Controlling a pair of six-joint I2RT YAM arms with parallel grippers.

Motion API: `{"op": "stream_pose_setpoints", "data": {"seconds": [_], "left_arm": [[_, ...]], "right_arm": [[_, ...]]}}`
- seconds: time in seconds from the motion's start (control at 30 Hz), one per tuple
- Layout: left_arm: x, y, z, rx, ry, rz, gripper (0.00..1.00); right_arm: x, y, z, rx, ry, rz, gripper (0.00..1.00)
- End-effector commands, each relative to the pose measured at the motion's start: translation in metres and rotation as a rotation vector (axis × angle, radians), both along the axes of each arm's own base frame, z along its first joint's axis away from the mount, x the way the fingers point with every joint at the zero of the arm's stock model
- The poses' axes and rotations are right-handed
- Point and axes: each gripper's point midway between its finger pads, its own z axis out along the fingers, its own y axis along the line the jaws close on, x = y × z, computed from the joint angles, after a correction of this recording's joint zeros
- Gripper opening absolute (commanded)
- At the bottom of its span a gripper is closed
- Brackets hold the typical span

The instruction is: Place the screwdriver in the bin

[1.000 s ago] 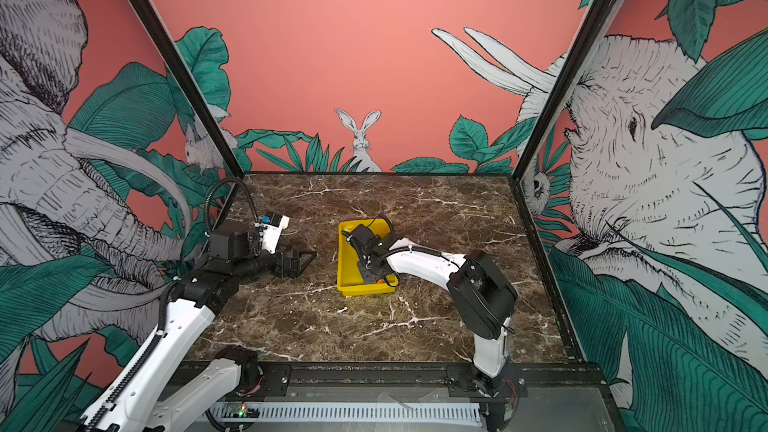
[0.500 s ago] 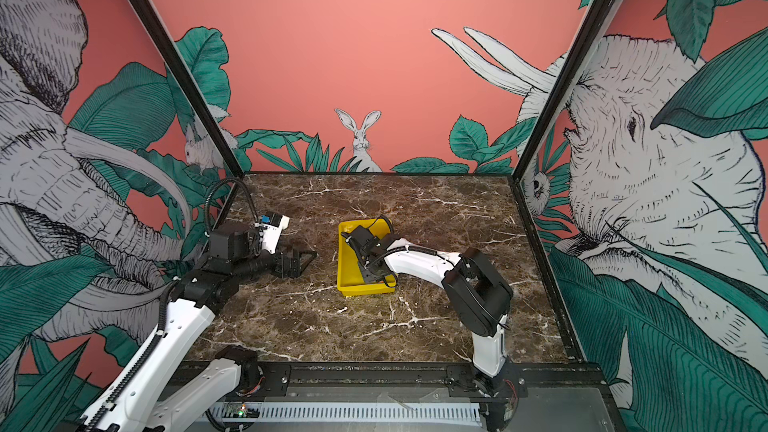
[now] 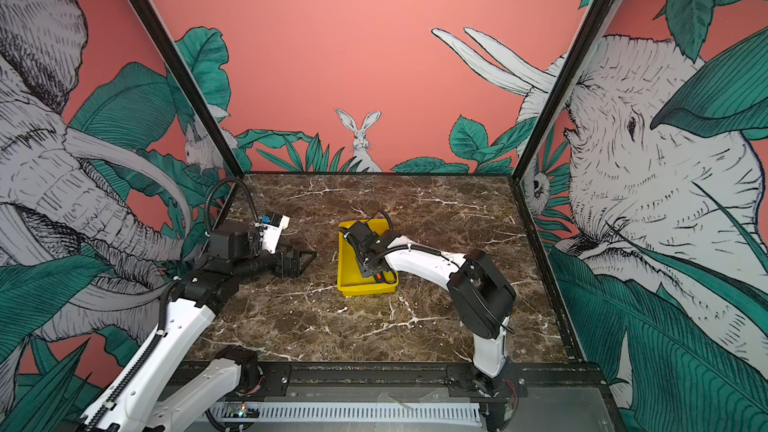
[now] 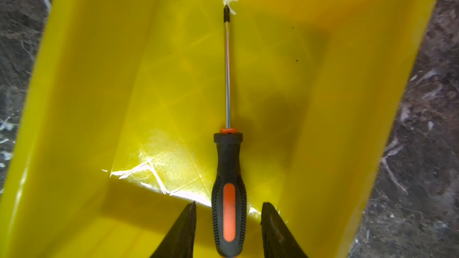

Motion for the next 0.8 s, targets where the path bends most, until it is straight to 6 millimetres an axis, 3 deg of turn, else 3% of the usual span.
{"op": "stream_pose_setpoints", "data": {"seconds": [0.0,0.23,0.27,0.3,0.57,0.73,0.77], "left_arm": [[-0.002,-0.002,-0.003,-0.009,0.01,-0.01,1.0],[-0.007,0.003,-0.001,-0.004,-0.003,0.016,1.0],[-0.006,0.005,-0.001,0.004,-0.011,0.028,1.0],[-0.005,0.007,0.0,0.011,-0.017,0.038,1.0],[-0.006,0.016,-0.006,0.049,-0.004,0.077,1.0],[-0.003,0.028,-0.003,0.091,-0.044,0.135,1.0],[-0.002,0.031,-0.002,0.105,-0.051,0.147,1.0]], "right_arm": [[0.004,-0.002,0.058,0.058,-0.104,0.009,0.45],[-0.002,-0.022,0.106,0.059,-0.168,0.017,0.51],[-0.005,-0.03,0.126,0.08,-0.2,0.012,0.53],[-0.006,-0.035,0.133,0.081,-0.21,0.009,0.54],[-0.017,-0.108,0.19,0.149,-0.331,-0.086,0.68],[-0.026,-0.161,0.214,0.106,-0.436,-0.165,0.8],[-0.029,-0.167,0.219,0.11,-0.458,-0.172,0.92]]}}
